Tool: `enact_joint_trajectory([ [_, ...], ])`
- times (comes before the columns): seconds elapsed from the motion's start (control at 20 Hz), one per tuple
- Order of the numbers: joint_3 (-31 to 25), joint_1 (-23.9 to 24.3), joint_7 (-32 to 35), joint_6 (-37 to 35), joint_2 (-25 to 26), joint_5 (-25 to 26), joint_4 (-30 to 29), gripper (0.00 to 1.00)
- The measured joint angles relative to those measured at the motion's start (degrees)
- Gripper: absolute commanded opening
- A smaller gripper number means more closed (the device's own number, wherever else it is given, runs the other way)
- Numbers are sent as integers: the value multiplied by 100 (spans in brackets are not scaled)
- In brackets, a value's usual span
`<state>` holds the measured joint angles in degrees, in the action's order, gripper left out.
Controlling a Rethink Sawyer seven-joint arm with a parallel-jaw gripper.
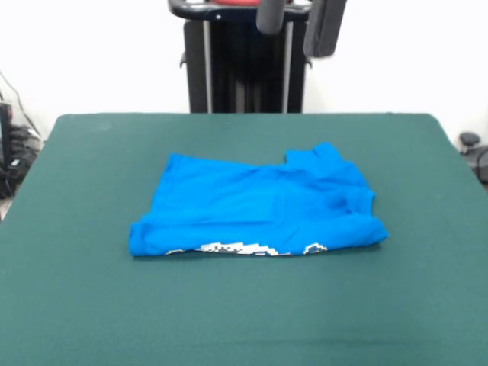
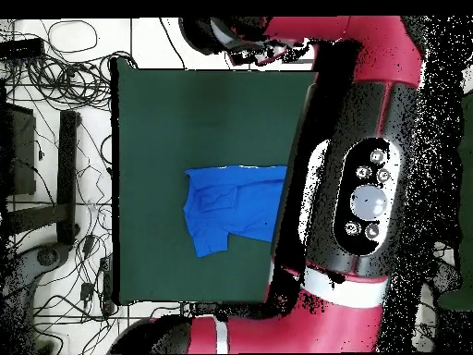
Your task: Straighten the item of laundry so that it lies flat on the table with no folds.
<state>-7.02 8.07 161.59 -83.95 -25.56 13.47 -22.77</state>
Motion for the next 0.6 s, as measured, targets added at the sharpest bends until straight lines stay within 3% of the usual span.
enact_joint_trajectory([
  [0.6,1,25,0,340,-229,0,-302,100],
])
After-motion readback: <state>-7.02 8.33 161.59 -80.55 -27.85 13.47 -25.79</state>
